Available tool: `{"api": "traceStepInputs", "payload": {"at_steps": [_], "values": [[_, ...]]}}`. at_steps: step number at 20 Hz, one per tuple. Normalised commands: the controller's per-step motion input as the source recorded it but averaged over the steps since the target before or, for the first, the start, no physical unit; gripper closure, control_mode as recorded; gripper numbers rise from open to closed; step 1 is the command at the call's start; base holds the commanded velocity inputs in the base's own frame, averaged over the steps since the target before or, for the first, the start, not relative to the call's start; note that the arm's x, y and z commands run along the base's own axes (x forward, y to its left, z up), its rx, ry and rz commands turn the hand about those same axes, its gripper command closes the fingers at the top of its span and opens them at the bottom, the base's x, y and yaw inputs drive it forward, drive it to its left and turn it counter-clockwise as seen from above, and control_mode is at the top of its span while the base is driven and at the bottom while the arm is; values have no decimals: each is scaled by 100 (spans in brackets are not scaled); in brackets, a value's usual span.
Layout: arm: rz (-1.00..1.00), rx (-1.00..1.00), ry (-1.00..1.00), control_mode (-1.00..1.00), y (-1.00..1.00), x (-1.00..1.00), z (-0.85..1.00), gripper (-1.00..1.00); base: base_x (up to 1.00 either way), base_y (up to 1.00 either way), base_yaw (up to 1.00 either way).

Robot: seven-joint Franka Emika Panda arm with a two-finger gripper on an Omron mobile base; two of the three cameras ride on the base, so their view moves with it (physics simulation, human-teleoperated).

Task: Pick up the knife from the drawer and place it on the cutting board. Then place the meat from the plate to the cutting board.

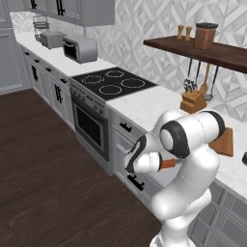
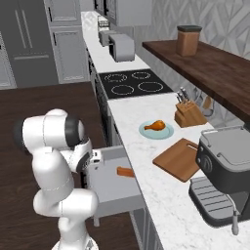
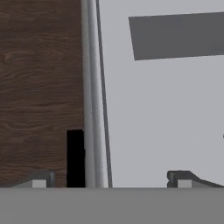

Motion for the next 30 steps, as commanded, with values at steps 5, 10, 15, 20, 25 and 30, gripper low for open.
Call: {"api": "traceStepInputs", "payload": {"at_steps": [5,10,15,20,25,30], "values": [[0,0,10,-100,100,-39,-22,-100,0,0,0],[0,1,14,-100,99,-48,-3,-100,0,0,0],[1,-2,5,-100,72,-38,4,-100,0,0,0],[3,0,-2,-100,-2,-41,62,-100,0,0,0],[3,0,-2,-100,-22,-9,100,-100,0,0,0],[5,0,0,-100,-50,2,64,-100,0,0,0]]}}
